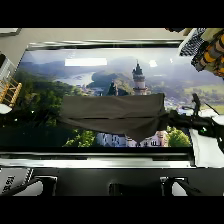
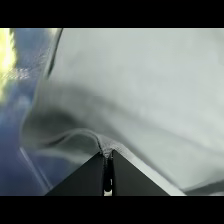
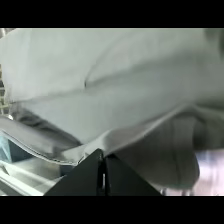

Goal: Fold the clothes and pants, and hang the long-sleeved shirts on hangers.

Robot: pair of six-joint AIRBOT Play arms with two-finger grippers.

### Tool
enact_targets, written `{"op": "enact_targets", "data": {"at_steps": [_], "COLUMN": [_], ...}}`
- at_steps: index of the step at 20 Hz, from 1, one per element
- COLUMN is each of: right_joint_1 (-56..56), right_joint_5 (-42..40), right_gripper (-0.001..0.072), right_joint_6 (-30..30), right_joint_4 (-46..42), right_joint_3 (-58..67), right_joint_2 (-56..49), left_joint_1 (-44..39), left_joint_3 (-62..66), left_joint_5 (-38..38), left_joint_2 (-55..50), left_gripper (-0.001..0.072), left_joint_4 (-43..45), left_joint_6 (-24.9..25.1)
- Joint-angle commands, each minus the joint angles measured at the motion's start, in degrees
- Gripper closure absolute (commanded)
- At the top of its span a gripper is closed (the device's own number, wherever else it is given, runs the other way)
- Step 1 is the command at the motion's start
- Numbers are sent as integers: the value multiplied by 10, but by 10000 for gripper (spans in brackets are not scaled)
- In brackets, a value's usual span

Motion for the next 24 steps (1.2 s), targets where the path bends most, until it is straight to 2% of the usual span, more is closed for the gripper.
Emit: {"op": "enact_targets", "data": {"at_steps": [1, 3, 6, 11, 16, 22, 24], "right_joint_1": [61, 76, 77, 77, 77, 78, 78], "right_joint_5": [-81, -119, -129, -192, -217, -217, -210], "right_gripper": [683, 683, 683, 682, 682, 681, 679], "right_joint_6": [-1, 29, 54, 103, 115, 113, 113], "right_joint_4": [-18, -37, -42, -83, -69, -65, -65], "right_joint_3": [110, 167, 232, 278, 287, 287, 286], "right_joint_2": [-135, -176, -218, -235, -260, -314, -327], "left_joint_1": [-18, -20, -27, -33, -46, -76, -85], "left_joint_3": [85, 127, 181, 228, 228, 228, 228], "left_joint_5": [25, 37, 42, 62, 102, 110, 116], "left_joint_2": [-86, -116, -157, -206, -233, -277, -282], "left_gripper": [694, 694, 694, 694, 695, 693, 673], "left_joint_4": [-1, -1, -1, 1, 1, 1, 1], "left_joint_6": [-1, -7, -13, -34, -37, -37, -34]}}
